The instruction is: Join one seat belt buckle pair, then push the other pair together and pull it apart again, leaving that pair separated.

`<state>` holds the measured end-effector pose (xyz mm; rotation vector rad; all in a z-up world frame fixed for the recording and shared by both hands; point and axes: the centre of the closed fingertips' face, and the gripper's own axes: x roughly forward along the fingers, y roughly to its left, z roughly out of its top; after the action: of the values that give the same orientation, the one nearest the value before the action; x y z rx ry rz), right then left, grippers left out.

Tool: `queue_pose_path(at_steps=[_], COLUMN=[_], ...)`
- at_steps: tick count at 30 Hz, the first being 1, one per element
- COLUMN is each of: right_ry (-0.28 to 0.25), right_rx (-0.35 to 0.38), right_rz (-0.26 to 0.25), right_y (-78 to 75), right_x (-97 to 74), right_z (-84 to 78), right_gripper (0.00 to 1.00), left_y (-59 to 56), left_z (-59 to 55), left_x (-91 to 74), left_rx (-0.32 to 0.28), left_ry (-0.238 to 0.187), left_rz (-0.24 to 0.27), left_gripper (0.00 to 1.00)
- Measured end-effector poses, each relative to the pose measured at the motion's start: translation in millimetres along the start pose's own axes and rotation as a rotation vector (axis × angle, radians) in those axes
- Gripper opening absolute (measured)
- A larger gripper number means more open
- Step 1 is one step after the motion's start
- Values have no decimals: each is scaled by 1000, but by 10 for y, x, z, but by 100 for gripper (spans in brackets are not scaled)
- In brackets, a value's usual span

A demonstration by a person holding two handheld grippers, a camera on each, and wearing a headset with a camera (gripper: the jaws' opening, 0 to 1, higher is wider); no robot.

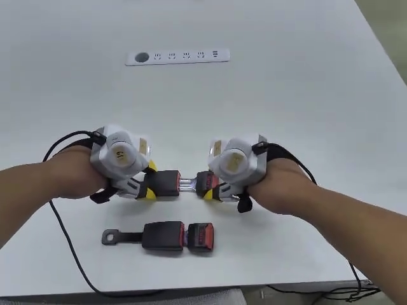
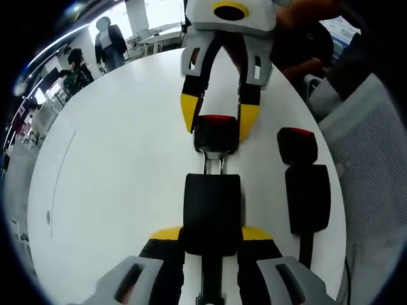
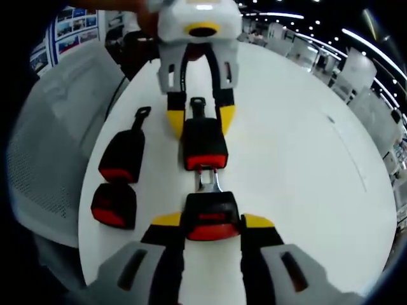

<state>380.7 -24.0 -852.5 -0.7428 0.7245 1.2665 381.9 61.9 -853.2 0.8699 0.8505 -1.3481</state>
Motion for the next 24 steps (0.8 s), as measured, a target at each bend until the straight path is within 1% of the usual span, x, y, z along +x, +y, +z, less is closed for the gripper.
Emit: queue_pose_path(at_steps=[4, 6, 8, 9, 13, 17, 21, 23, 24], right_ry=[-15, -28, -30, -34, -27, -20, -32, -27, -20], right_rx=[-8, 0, 15, 9, -7, -15, -3, 1, 4], right_rz=[1, 4, 15, 20, 31, 36, 37, 36, 36], right_y=[8, 15, -8, -9, -4, -12, -10, -5, -10], right_x=[48, 60, 69, 64, 85, 101, 149, 184, 182], right_z=[52, 77, 66, 64, 90, 105, 173, 222, 223], right_gripper=[32, 32, 31, 31, 29, 29, 28, 28, 28], left_y=[0, -2, -1, -6, -5, 25, 20, 20, 24], left_z=[0, 1, 1, 3, 9, -11, -1, -1, -6], left_x=[1, 1, -3, -4, 0, 10, 6, 6, 6], left_rx=[1, 5, 8, 12, 23, 19, 15, 16, 7], left_ry=[-2, -9, -17, -18, -10, -15, -18, -20, -19], left_rz=[-3, -4, 0, 1, -1, -1, -1, -2, -2], left_gripper=[32, 32, 31, 31, 31, 31, 31, 30, 31])
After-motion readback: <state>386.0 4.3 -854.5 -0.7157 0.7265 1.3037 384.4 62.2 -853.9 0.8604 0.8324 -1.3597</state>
